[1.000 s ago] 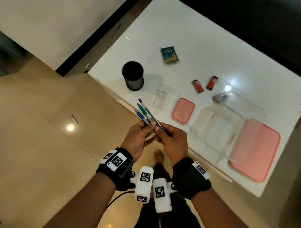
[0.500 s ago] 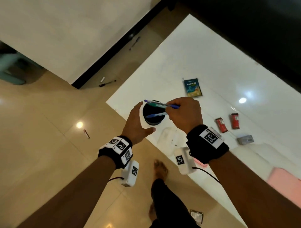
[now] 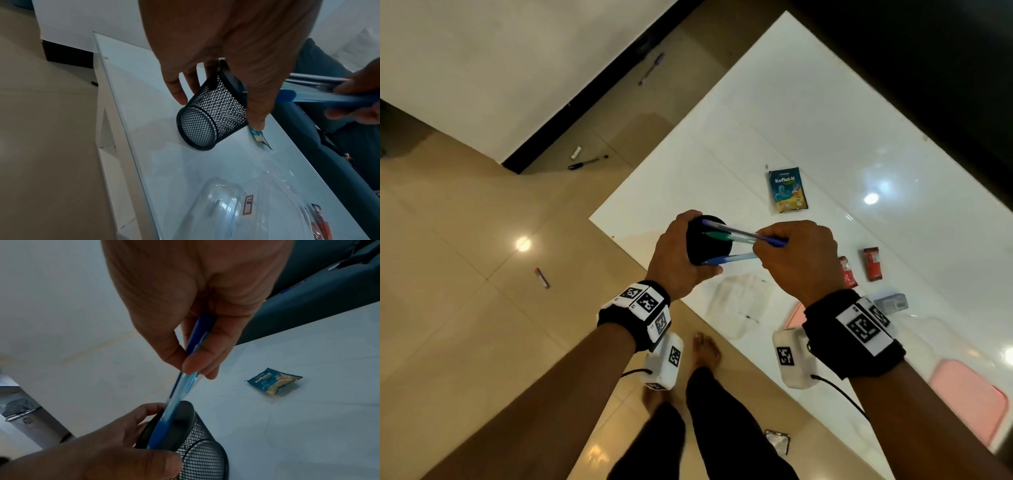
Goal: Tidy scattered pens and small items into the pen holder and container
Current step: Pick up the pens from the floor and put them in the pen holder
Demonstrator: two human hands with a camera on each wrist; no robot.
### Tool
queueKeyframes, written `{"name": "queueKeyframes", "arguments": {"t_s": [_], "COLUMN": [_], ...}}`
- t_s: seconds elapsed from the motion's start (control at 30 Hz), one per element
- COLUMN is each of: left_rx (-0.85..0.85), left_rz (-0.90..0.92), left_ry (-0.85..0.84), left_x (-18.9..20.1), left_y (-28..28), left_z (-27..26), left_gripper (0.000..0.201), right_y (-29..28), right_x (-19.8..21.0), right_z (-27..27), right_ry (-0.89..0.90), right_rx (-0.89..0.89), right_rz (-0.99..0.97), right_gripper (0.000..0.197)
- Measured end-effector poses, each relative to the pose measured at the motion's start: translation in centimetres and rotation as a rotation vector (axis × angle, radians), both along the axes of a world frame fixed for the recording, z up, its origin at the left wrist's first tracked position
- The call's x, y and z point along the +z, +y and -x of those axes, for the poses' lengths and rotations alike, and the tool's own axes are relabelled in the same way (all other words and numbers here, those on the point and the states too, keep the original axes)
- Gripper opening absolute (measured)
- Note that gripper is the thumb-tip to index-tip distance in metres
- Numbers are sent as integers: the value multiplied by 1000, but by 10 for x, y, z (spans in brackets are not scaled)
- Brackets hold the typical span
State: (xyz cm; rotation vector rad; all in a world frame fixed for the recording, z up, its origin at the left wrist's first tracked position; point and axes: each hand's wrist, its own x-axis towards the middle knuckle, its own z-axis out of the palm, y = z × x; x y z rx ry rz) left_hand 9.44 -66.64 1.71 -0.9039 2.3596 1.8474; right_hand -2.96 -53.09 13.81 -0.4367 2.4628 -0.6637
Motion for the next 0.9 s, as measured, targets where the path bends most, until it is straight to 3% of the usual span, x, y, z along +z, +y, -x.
{"name": "queueKeyframes", "arguments": {"t_s": [0.23,0.37,0.57,0.7,0.8,0.9], "left_rx": [-39,-143,-328,-419,-509,-402], "left_rz": [73,136,280,340,425,293], "left_ry": [41,32,-10,-66,-152,-156], "left_x": [0,3,3,12,19,26], "left_y": [-6,-10,-21,-30,-38,-47], "left_z": [0,1,2,9,19,22], "left_gripper": [85,85,92,92,89,87], "right_y": [-25,-23,-24,-15,2,20], "right_x": [12,19,16,26,35,36], "right_z": [13,11,3,0,-3,-8], "right_ry": [51,80,29,33,15,13], "right_rx": [65,74,-75,-180,-356,-496], "right_rz": [-120,-210,-205,-104,16,104], "right_gripper": [13,15,12,11,14,24]}}
